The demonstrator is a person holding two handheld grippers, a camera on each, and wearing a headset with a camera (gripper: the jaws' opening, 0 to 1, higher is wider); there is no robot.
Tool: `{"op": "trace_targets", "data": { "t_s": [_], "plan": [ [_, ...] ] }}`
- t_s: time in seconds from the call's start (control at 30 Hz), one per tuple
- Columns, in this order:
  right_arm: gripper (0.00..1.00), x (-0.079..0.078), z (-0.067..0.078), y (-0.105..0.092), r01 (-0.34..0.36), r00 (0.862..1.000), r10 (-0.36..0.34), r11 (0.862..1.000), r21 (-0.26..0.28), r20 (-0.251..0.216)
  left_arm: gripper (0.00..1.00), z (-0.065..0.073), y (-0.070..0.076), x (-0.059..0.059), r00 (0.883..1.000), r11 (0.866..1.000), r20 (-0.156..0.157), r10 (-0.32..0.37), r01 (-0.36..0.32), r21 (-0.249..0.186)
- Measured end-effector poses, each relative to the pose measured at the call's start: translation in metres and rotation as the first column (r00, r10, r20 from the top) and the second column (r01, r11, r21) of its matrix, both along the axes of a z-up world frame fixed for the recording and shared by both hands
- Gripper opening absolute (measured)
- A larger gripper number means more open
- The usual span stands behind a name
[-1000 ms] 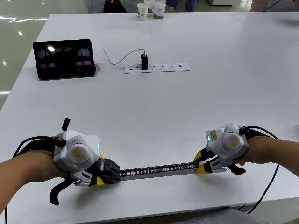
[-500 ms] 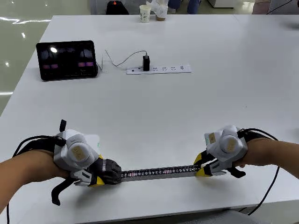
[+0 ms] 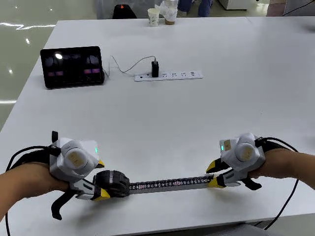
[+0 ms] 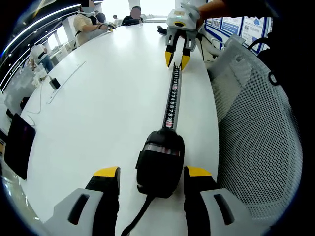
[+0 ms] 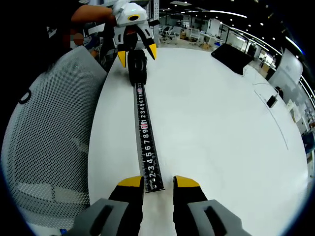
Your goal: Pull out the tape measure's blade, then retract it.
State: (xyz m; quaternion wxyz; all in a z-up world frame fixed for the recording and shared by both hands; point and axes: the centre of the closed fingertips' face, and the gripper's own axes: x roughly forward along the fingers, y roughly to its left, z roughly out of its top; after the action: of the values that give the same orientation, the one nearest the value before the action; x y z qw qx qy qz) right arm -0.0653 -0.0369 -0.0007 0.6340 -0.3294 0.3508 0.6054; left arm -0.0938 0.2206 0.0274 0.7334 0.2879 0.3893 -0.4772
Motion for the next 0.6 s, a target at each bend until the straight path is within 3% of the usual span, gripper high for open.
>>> {"op": "trace_targets", "data": {
  "t_s": [0.27,0.43,0.6],
  "plan": [
    [0.25,0.002,0.009,-0.004,0.122,0.993,-0.122,0.990,0.076,-0.005,0.54,0.005,0.006,-0.001,0.991,0.987,0.000,0.137,-0.136,-0.084],
    [0.29,0.004,0.011,-0.013,0.221,0.975,-0.221,0.968,0.117,-0.011,0.59,0.008,0.013,0.005,0.973,0.966,0.009,0.230,-0.227,-0.127],
    [0.34,0.002,0.014,-0.021,0.284,0.959,-0.284,0.951,0.122,-0.022,0.63,0.013,0.019,0.008,0.957,0.945,0.018,0.291,-0.284,-0.165]
  ]
}}
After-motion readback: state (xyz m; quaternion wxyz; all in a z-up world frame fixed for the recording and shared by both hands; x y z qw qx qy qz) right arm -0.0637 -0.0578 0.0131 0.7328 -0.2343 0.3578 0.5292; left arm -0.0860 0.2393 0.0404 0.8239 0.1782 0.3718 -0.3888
